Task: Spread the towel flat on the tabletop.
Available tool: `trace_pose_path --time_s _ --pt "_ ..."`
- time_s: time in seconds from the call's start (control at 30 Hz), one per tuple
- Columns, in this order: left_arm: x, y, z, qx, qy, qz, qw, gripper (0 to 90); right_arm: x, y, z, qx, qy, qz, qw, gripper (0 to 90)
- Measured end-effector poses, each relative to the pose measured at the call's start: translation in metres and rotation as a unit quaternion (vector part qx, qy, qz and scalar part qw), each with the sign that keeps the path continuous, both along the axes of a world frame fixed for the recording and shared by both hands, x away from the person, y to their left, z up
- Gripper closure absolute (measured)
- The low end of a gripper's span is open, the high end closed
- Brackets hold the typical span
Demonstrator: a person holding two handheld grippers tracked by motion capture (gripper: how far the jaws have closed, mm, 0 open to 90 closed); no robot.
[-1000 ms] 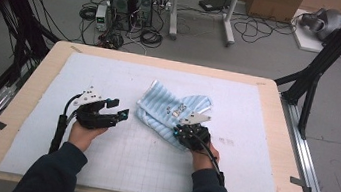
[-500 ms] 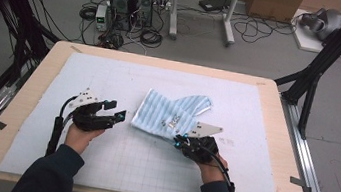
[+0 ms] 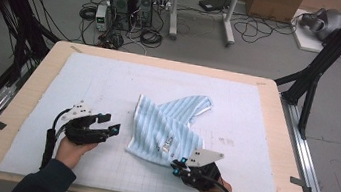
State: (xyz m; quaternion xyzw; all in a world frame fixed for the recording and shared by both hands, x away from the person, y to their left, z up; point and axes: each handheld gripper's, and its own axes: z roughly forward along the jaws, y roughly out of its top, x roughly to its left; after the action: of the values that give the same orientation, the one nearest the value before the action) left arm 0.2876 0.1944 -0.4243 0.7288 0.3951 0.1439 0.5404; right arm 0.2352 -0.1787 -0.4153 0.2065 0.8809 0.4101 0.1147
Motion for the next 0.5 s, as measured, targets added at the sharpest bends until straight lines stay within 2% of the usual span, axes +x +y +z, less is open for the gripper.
trace_pose_path --time_s 0.1,0.13,0.17,0.2,0.27,0.33,0.37,0.47,0.5 --pt "-0.009 -0.007 -0.003 0.005 0.008 -0.009 0.9999 41.3 -0.012 -0.005 -0.001 -0.001 0.005 0.006 1.0000 79.4" --pt "-0.011 -0.010 -0.004 0.007 0.012 -0.013 0.9998 41.6 -0.015 -0.006 -0.001 -0.005 0.003 0.004 1.0000 75.9" --pt "-0.014 -0.013 -0.005 0.011 0.015 -0.019 0.9996 41.7 -0.018 -0.007 -0.001 -0.004 0.003 0.001 1.0000 68.7" --pt "-0.017 -0.017 -0.006 0.017 0.019 -0.023 0.9994 42.2 -0.019 -0.008 -0.001 0.001 0.005 -0.008 1.0000 63.3" --pt "-0.021 -0.026 -0.009 0.035 0.027 -0.034 0.9985 42.3 -0.023 -0.014 0.003 0.022 -0.001 -0.024 0.9995 58.5" --pt "-0.025 -0.035 -0.012 0.056 0.032 -0.039 0.9971 42.7 -0.026 -0.023 0.009 0.039 -0.019 -0.056 0.9975 58.4" --pt "-0.025 -0.039 -0.013 0.063 0.034 -0.038 0.9967 43.0 -0.027 -0.028 0.011 0.032 -0.032 -0.082 0.9956 58.5" --pt "-0.026 -0.049 -0.017 0.071 0.042 -0.040 0.9958 44.2 -0.026 -0.042 0.010 0.023 -0.043 -0.146 0.9881 58.5" --pt "-0.026 -0.053 -0.018 0.082 0.043 -0.043 0.9948 44.8 -0.025 -0.046 0.009 0.022 -0.041 -0.163 0.9856 58.3"
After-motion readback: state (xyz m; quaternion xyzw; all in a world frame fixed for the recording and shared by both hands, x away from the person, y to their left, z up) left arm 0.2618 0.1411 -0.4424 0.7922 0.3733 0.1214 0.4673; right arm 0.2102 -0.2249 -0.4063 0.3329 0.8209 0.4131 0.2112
